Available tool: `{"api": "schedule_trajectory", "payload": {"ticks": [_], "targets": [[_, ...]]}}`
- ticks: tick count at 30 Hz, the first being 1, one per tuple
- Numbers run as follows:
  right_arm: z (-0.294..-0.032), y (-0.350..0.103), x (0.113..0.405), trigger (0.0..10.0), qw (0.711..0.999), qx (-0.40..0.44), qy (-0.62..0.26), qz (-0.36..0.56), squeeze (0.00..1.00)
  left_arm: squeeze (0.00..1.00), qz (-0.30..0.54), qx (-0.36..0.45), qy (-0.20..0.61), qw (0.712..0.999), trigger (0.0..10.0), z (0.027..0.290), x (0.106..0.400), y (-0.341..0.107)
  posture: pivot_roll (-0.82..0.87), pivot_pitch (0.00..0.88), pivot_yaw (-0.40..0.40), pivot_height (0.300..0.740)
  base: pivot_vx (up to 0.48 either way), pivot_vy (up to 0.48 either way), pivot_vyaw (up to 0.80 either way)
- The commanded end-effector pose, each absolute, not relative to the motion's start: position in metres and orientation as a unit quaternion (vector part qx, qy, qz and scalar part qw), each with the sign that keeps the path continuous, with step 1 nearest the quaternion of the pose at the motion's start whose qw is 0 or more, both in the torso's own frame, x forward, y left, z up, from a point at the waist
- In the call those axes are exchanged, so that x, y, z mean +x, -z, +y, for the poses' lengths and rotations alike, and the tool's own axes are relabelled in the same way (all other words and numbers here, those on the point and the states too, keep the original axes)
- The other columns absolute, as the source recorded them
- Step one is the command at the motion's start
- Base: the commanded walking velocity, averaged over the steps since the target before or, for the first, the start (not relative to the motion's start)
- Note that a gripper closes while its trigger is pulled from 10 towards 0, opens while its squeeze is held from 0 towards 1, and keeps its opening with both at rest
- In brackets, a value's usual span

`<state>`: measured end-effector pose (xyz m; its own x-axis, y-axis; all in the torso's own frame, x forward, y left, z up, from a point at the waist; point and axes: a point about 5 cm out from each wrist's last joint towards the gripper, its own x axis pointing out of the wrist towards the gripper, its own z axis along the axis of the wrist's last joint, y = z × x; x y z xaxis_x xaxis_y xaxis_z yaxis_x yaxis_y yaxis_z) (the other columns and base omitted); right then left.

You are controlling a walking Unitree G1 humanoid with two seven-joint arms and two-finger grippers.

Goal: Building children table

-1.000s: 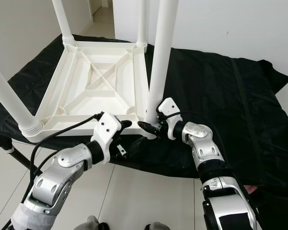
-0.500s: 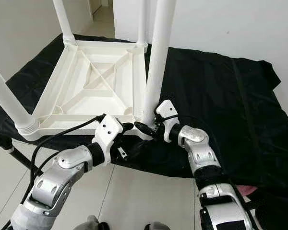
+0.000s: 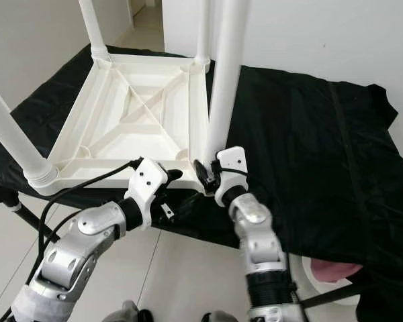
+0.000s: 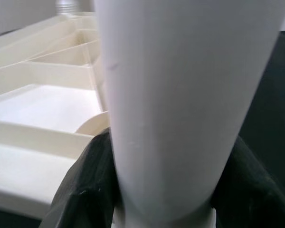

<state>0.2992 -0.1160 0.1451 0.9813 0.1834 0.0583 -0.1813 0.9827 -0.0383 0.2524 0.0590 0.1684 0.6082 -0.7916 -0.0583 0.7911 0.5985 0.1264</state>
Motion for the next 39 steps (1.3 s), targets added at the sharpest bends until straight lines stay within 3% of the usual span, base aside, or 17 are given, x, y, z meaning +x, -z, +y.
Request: {"api": "schedule_trajectory", "payload": {"ticks": [1, 13, 14, 22, 23, 28, 32, 39], "targets": [[-0.126, -0.14, 0.294, 10.0, 0.999, -0.022, -0.022, -0.014, 0.0, 0.0, -0.002, 0.069, 0.43, 0.9, 10.0, 0.061, 0.254, -0.168, -0.07, 0.07, -0.013, 0.74, 0.0, 0.0, 0.0], [-0.118, -0.144, 0.29, 10.0, 0.999, -0.016, -0.04, 0.0, 0.0, 0.0, -0.005, 0.071, 0.425, 0.902, 10.0, 0.063, 0.256, -0.169, -0.07, 0.056, -0.021, 0.74, 0.0, 0.0, 0.0], [-0.117, -0.146, 0.29, 10.0, 0.999, -0.016, -0.045, -0.003, 1.0, 0.0, -0.006, 0.071, 0.424, 0.903, 10.0, 0.063, 0.257, -0.169, -0.07, 0.056, -0.021, 0.74, 0.0, 0.0, 0.0], [-0.116, -0.147, 0.291, 10.0, 0.998, -0.012, -0.061, -0.006, 1.0, 0.0, -0.007, 0.071, 0.423, 0.903, 10.0, 0.063, 0.257, -0.17, -0.07, 0.051, -0.023, 0.74, 0.0, 0.0, 0.0], [-0.124, -0.149, 0.298, 10.0, 0.993, -0.023, -0.116, -0.01, 0.0, 0.0, -0.008, 0.069, 0.424, 0.903, 10.0, 0.062, 0.256, -0.169, -0.07, 0.049, -0.025, 0.74, 0.0, 0.0, 0.0], [-0.138, -0.152, 0.308, 10.0, 0.979, -0.038, -0.202, -0.007, 0.0, 0.0, -0.008, 0.068, 0.427, 0.902, 10.0, 0.059, 0.256, -0.169, -0.07, 0.049, -0.02, 0.74, 0.0, 0.0, 0.0], [-0.15, -0.154, 0.319, 10.0, 0.949, -0.1, -0.3, -0.017, 0.0, 0.0, -0.008, 0.065, 0.433, 0.899, 10.0, 0.056, 0.254, -0.168, -0.08, 0.049, -0.01, 0.74, 0.0, 0.0, 0.0], [-0.152, -0.155, 0.33, 10.0, 0.934, -0.114, -0.338, -0.008, 0.0, 0.0, -0.011, 0.064, 0.435, 0.898, 10.0, 0.054, 0.255, -0.17, -0.07, 0.048, -0.013, 0.74, 0.0, 0.0, 0.0]]}}
